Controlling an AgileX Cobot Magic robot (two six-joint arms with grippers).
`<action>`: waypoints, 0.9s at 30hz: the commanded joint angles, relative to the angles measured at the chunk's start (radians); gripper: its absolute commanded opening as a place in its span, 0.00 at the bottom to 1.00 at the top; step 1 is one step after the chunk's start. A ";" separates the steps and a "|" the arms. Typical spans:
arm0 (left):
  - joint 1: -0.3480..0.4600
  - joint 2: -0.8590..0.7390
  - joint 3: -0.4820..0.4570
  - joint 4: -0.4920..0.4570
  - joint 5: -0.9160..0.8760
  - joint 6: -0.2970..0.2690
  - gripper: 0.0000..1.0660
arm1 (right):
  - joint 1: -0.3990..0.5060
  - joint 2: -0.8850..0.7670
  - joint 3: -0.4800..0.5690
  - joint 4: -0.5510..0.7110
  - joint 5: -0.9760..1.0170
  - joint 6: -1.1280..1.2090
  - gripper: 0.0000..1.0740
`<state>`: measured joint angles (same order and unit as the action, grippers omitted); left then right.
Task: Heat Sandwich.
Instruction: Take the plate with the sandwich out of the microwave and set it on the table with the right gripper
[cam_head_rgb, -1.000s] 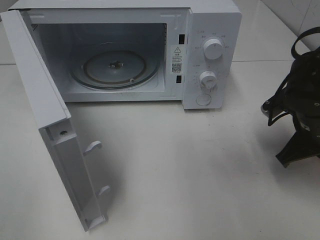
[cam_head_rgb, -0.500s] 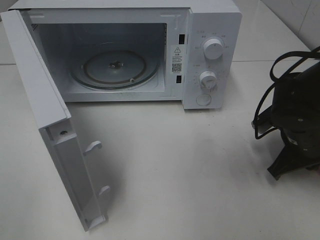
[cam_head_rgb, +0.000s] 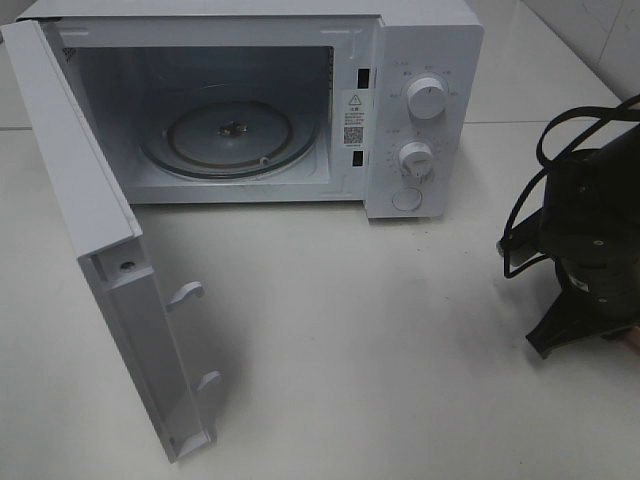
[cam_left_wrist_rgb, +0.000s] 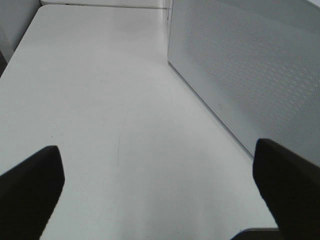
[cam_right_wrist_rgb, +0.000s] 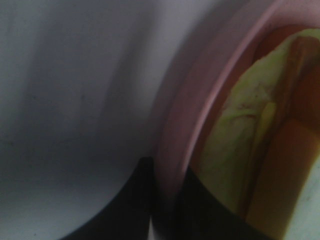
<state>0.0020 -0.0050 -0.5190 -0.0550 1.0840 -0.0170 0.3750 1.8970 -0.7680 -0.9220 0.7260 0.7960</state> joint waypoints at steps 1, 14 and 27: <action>0.004 -0.016 0.003 -0.002 -0.015 0.001 0.92 | -0.004 0.001 -0.004 -0.026 0.024 0.009 0.11; 0.004 -0.016 0.003 -0.002 -0.015 0.001 0.92 | -0.004 -0.064 -0.005 0.028 0.028 -0.047 0.48; 0.004 -0.016 0.003 -0.002 -0.015 0.001 0.92 | -0.004 -0.229 -0.005 0.261 0.030 -0.242 0.61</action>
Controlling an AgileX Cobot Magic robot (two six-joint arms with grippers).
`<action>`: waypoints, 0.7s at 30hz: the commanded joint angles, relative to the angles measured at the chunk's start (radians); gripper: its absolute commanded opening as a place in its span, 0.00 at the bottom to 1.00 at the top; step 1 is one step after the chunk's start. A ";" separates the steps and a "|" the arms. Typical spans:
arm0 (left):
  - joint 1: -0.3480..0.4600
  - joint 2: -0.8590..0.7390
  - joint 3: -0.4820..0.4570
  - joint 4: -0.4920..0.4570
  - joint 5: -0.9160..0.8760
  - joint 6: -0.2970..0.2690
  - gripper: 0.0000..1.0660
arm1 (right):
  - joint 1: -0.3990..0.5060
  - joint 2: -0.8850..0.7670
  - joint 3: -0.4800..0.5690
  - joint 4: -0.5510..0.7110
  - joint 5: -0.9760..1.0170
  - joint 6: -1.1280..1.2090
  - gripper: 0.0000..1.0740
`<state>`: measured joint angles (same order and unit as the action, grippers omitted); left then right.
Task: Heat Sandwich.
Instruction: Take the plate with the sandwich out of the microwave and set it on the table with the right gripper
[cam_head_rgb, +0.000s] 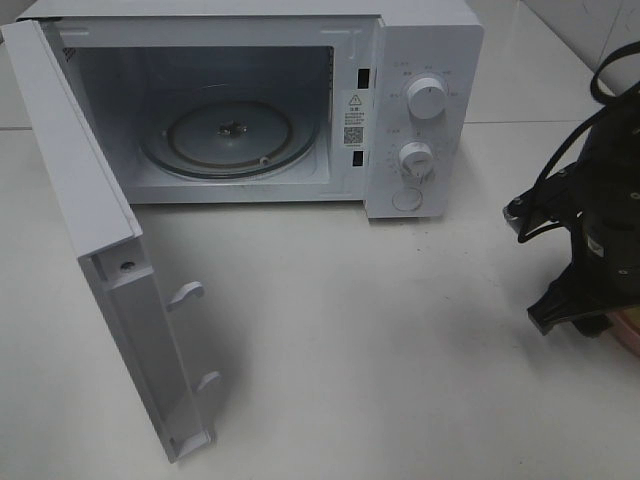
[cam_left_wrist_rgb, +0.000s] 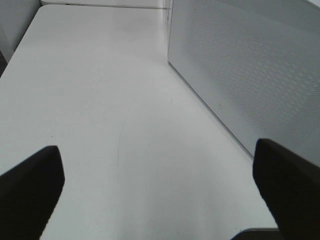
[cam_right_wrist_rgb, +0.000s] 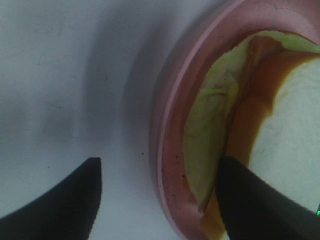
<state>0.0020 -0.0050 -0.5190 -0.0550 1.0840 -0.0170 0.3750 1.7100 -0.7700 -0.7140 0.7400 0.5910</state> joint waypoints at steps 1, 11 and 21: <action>0.004 -0.016 0.003 -0.002 -0.015 0.001 0.92 | -0.004 -0.061 -0.003 0.072 0.018 -0.051 0.61; 0.004 -0.016 0.003 -0.002 -0.015 0.001 0.92 | -0.004 -0.275 -0.003 0.258 0.019 -0.291 0.74; 0.004 -0.016 0.003 -0.002 -0.015 0.001 0.92 | -0.004 -0.482 -0.003 0.425 0.085 -0.383 0.75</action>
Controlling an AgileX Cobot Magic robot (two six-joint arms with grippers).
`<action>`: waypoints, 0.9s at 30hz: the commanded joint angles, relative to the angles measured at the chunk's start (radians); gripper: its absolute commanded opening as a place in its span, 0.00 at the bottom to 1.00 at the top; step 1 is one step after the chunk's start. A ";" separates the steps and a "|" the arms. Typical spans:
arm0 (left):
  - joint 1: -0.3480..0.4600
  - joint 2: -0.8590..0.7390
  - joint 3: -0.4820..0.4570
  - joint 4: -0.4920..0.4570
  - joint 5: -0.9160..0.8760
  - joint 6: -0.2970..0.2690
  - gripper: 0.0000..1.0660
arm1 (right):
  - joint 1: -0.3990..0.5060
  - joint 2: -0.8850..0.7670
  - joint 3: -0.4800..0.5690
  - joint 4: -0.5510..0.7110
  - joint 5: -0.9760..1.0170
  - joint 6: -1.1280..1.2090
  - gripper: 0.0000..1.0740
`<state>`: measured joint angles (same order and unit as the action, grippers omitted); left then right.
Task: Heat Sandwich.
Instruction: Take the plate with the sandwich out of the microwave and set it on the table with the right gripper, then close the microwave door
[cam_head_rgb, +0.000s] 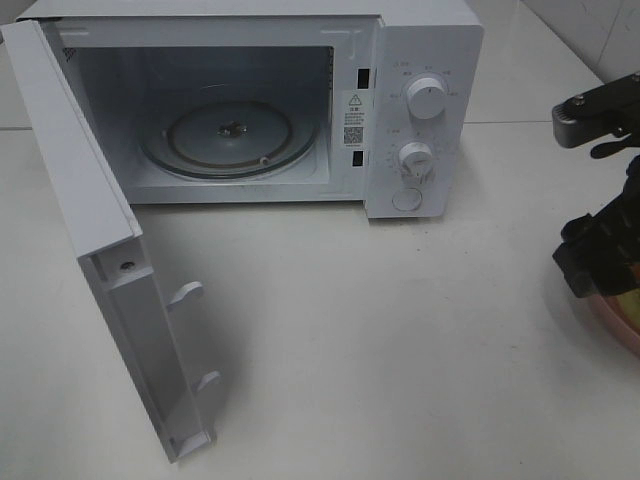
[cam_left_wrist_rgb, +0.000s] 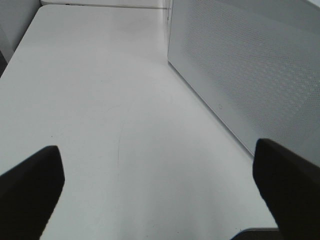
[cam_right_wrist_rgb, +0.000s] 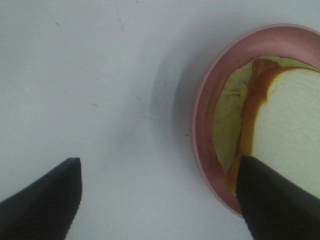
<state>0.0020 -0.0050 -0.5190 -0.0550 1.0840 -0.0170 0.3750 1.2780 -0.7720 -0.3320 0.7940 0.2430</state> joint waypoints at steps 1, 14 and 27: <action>0.004 -0.016 0.003 -0.002 -0.015 0.001 0.92 | -0.004 -0.050 -0.001 0.043 0.031 -0.035 0.75; 0.004 -0.016 0.003 -0.002 -0.015 0.001 0.92 | -0.004 -0.287 -0.001 0.147 0.213 -0.104 0.71; 0.004 -0.016 0.003 -0.002 -0.015 0.001 0.92 | -0.004 -0.478 0.003 0.149 0.330 -0.105 0.71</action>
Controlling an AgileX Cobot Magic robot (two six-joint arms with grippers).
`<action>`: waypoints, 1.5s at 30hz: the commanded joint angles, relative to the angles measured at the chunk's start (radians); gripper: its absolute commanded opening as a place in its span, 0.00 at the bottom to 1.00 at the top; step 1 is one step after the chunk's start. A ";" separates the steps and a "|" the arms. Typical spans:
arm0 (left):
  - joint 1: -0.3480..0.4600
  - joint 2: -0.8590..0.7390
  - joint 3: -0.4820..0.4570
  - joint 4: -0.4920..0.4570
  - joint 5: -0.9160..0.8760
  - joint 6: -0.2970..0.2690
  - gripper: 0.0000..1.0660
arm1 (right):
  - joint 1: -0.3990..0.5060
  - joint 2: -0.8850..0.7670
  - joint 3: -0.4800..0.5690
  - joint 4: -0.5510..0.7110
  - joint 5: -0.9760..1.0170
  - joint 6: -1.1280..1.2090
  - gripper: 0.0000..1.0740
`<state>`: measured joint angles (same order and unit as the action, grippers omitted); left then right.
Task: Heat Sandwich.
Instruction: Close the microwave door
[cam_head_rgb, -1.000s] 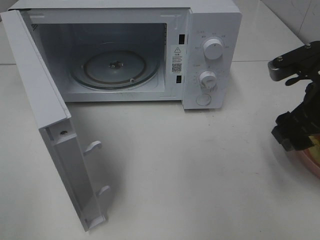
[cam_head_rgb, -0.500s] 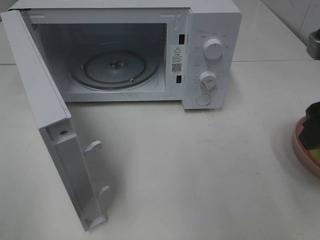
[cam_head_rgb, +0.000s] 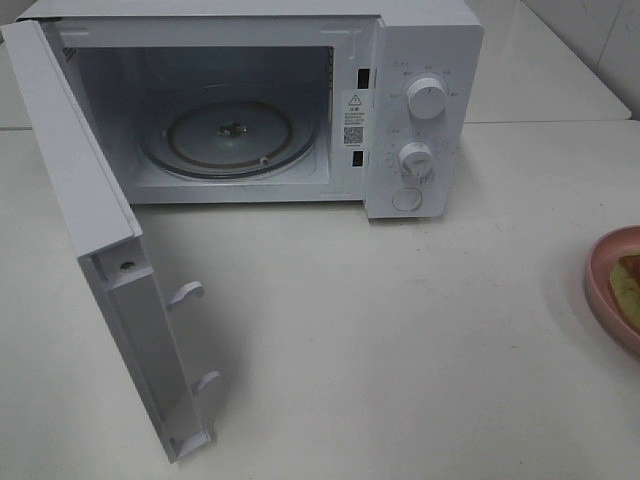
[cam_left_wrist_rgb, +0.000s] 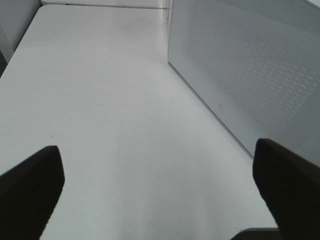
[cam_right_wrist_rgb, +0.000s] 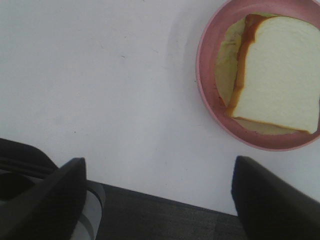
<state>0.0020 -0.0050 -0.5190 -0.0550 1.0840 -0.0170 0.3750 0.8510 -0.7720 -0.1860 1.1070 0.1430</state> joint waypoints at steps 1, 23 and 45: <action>0.004 -0.016 0.003 -0.002 -0.015 0.001 0.92 | -0.004 -0.071 0.008 0.005 0.015 -0.007 0.71; 0.004 -0.016 0.003 -0.002 -0.015 0.001 0.92 | -0.185 -0.583 0.240 0.057 -0.036 -0.068 0.71; 0.004 -0.016 0.003 -0.002 -0.015 0.000 0.92 | -0.329 -0.884 0.276 0.107 -0.111 -0.109 0.71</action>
<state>0.0020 -0.0050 -0.5190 -0.0550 1.0840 -0.0170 0.0530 -0.0040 -0.4970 -0.0800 1.0010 0.0440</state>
